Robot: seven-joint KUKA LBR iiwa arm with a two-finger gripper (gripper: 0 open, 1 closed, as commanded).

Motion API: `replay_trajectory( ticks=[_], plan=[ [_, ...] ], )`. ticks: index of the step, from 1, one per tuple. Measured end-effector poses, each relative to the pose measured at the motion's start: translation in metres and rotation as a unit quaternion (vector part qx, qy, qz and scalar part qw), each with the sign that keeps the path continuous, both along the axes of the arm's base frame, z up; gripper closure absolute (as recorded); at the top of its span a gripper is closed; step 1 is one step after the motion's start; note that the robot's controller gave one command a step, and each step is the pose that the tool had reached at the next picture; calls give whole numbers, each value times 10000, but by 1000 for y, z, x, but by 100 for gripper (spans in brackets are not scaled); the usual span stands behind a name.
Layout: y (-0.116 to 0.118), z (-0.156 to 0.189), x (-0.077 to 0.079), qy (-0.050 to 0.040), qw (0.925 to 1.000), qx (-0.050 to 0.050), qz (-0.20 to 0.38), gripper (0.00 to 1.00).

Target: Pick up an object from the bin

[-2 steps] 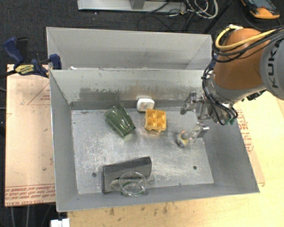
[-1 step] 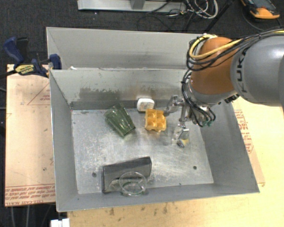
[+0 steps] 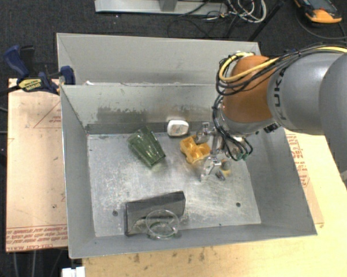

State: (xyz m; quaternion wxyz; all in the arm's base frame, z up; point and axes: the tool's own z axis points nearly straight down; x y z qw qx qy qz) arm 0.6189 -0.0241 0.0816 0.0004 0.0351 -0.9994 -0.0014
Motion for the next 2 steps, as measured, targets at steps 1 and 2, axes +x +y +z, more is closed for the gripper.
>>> replay_trajectory(
  ticks=[1, 2],
  plan=[
    [10, 29, 36, -46, 9999, -10, 95, 100],
    [10, 29, 36, -46, 9999, -11, 95, 100]
  ],
)
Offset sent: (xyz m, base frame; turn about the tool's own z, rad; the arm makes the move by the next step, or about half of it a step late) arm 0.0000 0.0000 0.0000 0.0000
